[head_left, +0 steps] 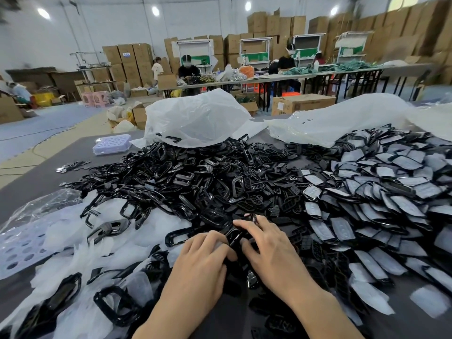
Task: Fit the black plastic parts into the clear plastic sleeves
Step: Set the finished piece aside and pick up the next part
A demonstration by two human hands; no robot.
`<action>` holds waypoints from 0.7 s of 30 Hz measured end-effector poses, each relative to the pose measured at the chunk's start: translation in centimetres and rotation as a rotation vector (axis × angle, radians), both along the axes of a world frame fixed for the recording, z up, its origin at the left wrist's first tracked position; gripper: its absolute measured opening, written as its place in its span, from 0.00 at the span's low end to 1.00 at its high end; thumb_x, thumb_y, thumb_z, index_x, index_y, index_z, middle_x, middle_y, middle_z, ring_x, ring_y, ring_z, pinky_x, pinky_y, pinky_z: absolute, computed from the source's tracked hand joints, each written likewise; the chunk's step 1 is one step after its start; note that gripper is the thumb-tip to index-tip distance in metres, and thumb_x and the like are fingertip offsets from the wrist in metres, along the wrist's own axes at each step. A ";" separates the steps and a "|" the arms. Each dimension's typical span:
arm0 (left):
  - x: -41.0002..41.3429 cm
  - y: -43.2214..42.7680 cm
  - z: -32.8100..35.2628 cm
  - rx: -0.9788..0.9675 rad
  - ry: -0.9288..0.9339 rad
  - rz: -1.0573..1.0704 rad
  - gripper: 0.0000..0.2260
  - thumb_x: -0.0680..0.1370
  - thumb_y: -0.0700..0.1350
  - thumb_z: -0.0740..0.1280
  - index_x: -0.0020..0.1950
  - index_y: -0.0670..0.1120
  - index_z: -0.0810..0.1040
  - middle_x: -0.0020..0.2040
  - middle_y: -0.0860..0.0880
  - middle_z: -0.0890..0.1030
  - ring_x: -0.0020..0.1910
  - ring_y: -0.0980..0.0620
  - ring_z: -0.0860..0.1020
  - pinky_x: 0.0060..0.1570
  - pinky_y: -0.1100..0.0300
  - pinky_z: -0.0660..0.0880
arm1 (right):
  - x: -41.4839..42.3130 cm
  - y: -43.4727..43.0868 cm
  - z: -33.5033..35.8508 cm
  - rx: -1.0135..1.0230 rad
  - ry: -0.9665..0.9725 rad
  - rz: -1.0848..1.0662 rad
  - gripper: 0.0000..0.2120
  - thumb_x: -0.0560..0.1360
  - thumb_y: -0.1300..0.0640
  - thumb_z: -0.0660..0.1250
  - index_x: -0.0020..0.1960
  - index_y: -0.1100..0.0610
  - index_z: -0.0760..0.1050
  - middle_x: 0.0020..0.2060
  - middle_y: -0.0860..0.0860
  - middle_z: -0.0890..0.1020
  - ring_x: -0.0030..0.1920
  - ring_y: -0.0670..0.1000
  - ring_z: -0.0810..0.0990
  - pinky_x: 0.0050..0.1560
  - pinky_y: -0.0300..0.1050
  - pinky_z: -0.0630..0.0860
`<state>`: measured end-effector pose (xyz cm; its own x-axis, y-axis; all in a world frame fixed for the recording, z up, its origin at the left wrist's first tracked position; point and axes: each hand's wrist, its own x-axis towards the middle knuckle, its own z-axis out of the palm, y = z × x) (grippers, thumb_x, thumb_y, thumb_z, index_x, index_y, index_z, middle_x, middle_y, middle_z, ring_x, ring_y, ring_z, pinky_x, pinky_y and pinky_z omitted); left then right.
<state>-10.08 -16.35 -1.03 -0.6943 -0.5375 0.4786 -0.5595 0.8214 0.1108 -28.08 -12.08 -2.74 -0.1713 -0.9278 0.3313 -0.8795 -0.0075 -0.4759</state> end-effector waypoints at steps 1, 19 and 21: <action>0.0 0.1 0.0 0.020 0.034 -0.005 0.11 0.70 0.41 0.71 0.47 0.56 0.76 0.52 0.58 0.74 0.53 0.56 0.74 0.54 0.64 0.72 | -0.1 0.0 0.0 -0.026 0.000 -0.007 0.18 0.84 0.45 0.56 0.73 0.37 0.66 0.70 0.42 0.68 0.71 0.45 0.66 0.72 0.43 0.62; 0.7 0.9 1.4 0.227 0.360 0.464 0.16 0.82 0.44 0.59 0.69 0.50 0.74 0.53 0.52 0.82 0.45 0.49 0.82 0.37 0.63 0.69 | -1.2 0.1 2.2 -0.389 -0.878 -0.198 0.08 0.81 0.53 0.68 0.54 0.39 0.81 0.43 0.38 0.84 0.43 0.44 0.84 0.49 0.47 0.84; 0.7 0.6 1.2 0.236 0.329 0.477 0.18 0.82 0.43 0.58 0.72 0.51 0.72 0.57 0.52 0.79 0.44 0.46 0.80 0.37 0.56 0.73 | -1.3 0.1 2.2 -0.396 -0.893 -0.206 0.09 0.81 0.53 0.68 0.55 0.39 0.80 0.44 0.38 0.83 0.44 0.45 0.84 0.50 0.49 0.84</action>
<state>-9.37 -15.71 0.18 -0.1889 -0.8692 0.4569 -0.7642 0.4223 0.4875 -29.36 -12.02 -0.53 -0.6534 -0.7025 0.2820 -0.2027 -0.1966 -0.9593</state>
